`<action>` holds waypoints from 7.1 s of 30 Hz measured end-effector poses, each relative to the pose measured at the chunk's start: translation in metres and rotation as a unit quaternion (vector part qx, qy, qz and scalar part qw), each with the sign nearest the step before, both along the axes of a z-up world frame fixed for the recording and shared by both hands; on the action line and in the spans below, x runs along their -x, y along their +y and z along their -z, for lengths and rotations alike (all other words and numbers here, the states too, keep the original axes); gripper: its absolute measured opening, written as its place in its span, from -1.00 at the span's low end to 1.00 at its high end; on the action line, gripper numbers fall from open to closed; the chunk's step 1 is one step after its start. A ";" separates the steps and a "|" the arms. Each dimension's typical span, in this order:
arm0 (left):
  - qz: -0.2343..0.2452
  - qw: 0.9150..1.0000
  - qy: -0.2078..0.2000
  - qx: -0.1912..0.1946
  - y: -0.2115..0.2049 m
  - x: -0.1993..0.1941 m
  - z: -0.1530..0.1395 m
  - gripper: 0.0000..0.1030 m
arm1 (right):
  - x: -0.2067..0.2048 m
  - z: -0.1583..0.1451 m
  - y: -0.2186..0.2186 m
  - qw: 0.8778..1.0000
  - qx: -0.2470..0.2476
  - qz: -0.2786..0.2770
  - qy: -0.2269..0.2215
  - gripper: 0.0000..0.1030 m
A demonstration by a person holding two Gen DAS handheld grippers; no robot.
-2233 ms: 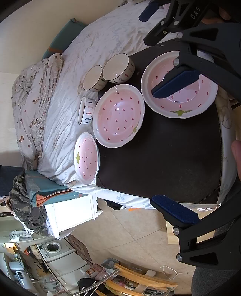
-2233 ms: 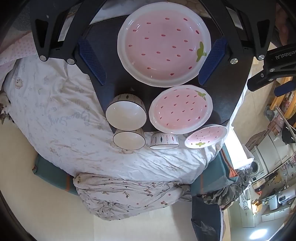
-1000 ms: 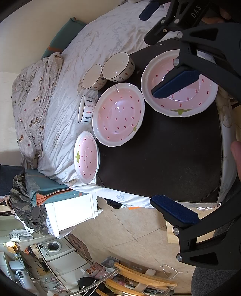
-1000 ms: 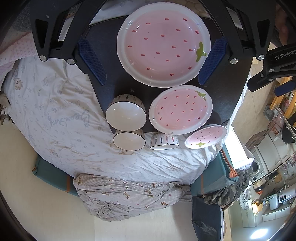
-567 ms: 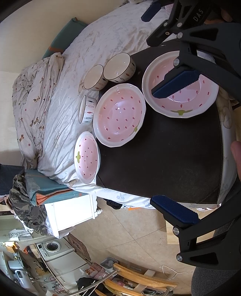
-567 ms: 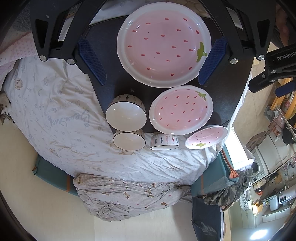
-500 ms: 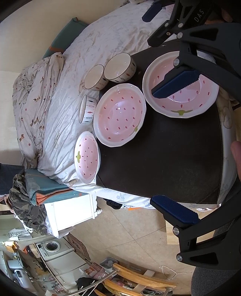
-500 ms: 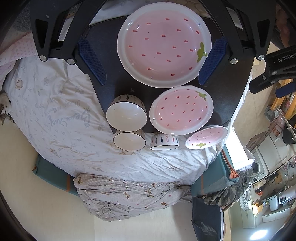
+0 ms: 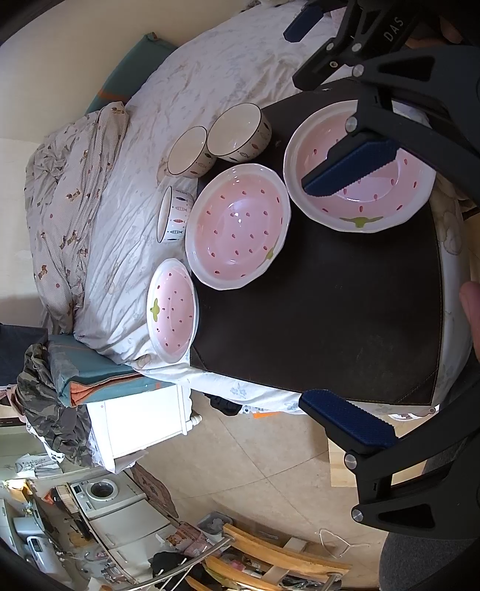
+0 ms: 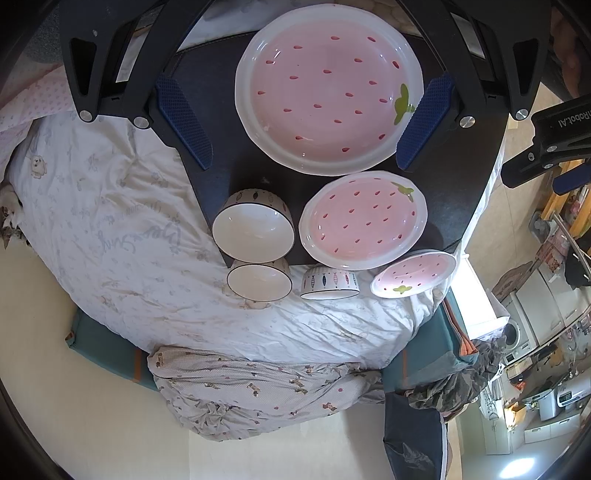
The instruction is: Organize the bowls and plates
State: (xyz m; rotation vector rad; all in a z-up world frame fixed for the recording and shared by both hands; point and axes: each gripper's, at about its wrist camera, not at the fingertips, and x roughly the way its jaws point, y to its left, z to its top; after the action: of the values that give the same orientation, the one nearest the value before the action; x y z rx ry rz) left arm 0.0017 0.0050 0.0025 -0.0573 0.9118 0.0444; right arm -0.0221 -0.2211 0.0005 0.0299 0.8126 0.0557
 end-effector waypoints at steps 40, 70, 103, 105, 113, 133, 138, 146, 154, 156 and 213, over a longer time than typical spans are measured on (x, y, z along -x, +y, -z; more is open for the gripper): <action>0.016 0.999 0.040 0.011 -0.003 -0.023 -0.009 1.00 | -0.022 -0.006 -0.073 0.995 -0.066 0.052 0.058 0.98; 0.039 0.955 0.270 0.116 -0.047 -0.079 0.130 0.25 | -0.050 0.140 -0.108 0.911 -0.237 0.094 0.325 -0.15; 0.072 0.956 0.250 0.136 -0.058 -0.055 0.128 -0.52 | -0.043 0.124 -0.084 0.940 -0.180 0.029 0.288 -0.63; 0.072 0.958 0.238 0.143 -0.055 -0.051 0.119 -0.54 | -0.040 0.116 -0.087 0.941 -0.190 0.025 0.280 -0.66; 0.063 0.972 0.174 0.148 -0.038 -0.050 0.068 -0.56 | -0.039 0.074 -0.087 0.948 -0.224 -0.006 0.225 -0.70; 0.015 0.984 0.113 0.140 0.013 -0.135 0.018 -0.59 | -0.144 0.023 -0.040 0.951 -0.261 -0.045 0.161 -0.70; 0.004 0.985 0.112 0.128 0.013 -0.159 0.030 -0.59 | -0.168 0.042 -0.037 0.949 -0.252 -0.042 0.185 -0.70; -0.007 0.980 0.152 0.130 0.013 -0.189 0.073 -0.58 | -0.196 0.074 -0.035 0.947 -0.232 -0.029 0.219 -0.70; -0.017 0.976 0.179 0.124 0.006 -0.208 0.101 -0.56 | -0.218 0.096 -0.036 0.946 -0.219 -0.013 0.239 -0.69; -0.018 0.977 0.176 0.119 0.007 -0.213 0.104 -0.54 | -0.222 0.096 -0.035 0.947 -0.216 -0.013 0.238 -0.69; 0.023 0.978 0.203 0.027 -0.002 -0.224 0.135 0.11 | -0.223 0.100 0.043 0.974 0.064 -0.108 0.186 -0.27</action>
State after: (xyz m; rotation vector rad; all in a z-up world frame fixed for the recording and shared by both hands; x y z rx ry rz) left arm 0.2255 0.0025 -0.1320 -0.0802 1.3233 -0.0124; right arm 0.2013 -0.1786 -0.0992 -0.1749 1.1910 0.2086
